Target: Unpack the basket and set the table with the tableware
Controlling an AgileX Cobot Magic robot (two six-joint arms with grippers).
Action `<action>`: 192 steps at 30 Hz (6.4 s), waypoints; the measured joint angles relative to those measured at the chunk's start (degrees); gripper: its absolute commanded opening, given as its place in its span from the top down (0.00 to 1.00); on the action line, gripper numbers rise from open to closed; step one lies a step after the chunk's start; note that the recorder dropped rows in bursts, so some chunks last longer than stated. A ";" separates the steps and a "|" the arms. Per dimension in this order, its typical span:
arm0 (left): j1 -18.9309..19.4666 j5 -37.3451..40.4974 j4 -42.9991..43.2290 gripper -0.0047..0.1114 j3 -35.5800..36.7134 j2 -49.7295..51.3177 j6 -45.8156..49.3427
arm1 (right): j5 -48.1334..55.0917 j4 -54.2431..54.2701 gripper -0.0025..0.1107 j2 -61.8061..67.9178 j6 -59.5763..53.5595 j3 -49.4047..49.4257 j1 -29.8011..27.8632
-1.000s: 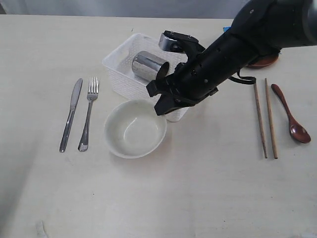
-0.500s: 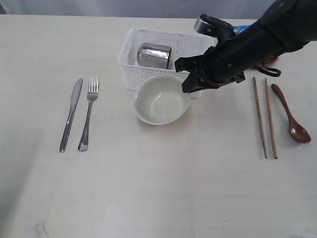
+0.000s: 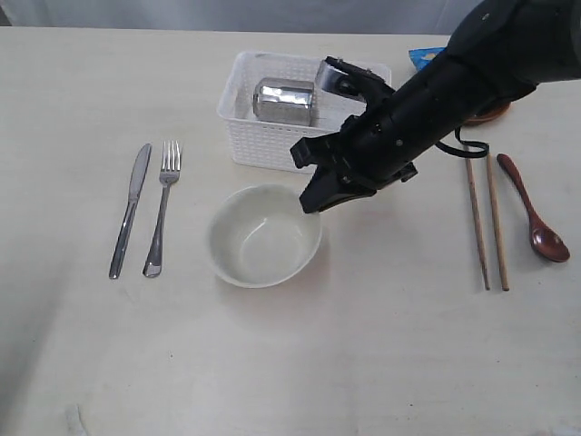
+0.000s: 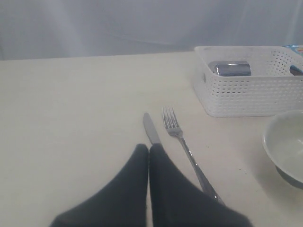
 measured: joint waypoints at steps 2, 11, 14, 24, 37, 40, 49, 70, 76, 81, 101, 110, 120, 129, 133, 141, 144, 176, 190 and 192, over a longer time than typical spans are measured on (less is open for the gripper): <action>0.00 0.00 0.00 0.96 0.00 0.00 0.00 | -0.86 0.88 0.98 0.12 -0.12 0.00 0.28; 0.00 0.00 0.00 0.96 0.00 0.00 0.00 | -2.78 5.29 0.98 4.16 -1.51 0.00 0.39; 0.00 0.00 0.00 0.96 0.00 0.00 0.00 | -2.78 6.10 0.98 5.11 -1.51 0.00 0.39; 0.00 0.00 0.00 0.96 0.00 0.00 0.00 | -4.73 6.53 0.89 3.83 -2.10 0.00 0.39; 0.00 0.00 0.00 0.96 0.00 0.00 0.00 | -4.39 3.17 0.56 3.06 -2.20 -0.12 0.39; 0.00 0.00 0.00 0.96 0.00 0.00 0.00 | -2.98 -1.25 0.56 0.95 -0.28 -1.77 -0.02; 0.00 0.00 0.00 0.96 0.00 0.00 0.00 | 0.62 -4.68 0.56 -6.29 6.30 -10.91 -5.74; 0.00 0.00 0.00 0.96 0.00 0.00 0.00 | 2.76 -14.38 0.56 9.56 25.10 -35.28 -5.06; 0.00 0.00 0.00 0.96 0.00 0.00 0.00 | 2.07 -14.38 0.56 18.42 25.10 -37.53 -5.06; 0.00 0.00 0.00 0.96 0.00 0.00 0.00 | -0.05 -14.27 0.56 21.70 25.10 -37.53 -4.96; 0.00 0.00 0.00 0.96 0.00 0.00 0.00 | -9.83 -5.42 0.92 25.13 17.15 -37.64 -3.30; 0.00 0.00 0.00 0.96 0.00 0.00 0.00 | -6.78 -2.02 0.98 24.19 10.87 -38.13 -2.57; 0.00 0.00 0.00 0.96 0.00 0.00 0.00 | -1.05 -7.01 0.98 12.33 6.12 -37.73 -2.31; 0.00 0.00 0.00 0.96 0.00 0.00 0.00 | 12.60 -7.14 0.98 2.74 5.12 -37.73 0.59; 0.00 0.00 0.00 0.96 0.00 0.00 0.00 | 18.09 -10.17 0.98 2.06 5.12 -37.73 3.47; 0.00 0.00 0.00 0.96 0.00 0.00 0.00 | 20.21 -26.65 0.98 2.06 12.94 -37.73 11.41; 0.00 0.00 0.00 0.96 0.00 0.00 0.00 | 20.21 -31.21 0.98 2.06 16.89 -37.73 12.91; 0.00 0.00 0.00 0.96 0.00 0.00 0.00 | 8.19 -49.86 0.98 10.55 30.45 -37.98 13.30; 0.00 0.00 0.00 0.96 0.00 0.00 0.00 | 8.51 -51.73 0.98 11.70 33.99 -49.12 26.98; 0.00 0.00 0.00 0.96 0.00 0.00 0.00 | 8.51 -53.13 0.98 13.16 35.21 -52.72 27.82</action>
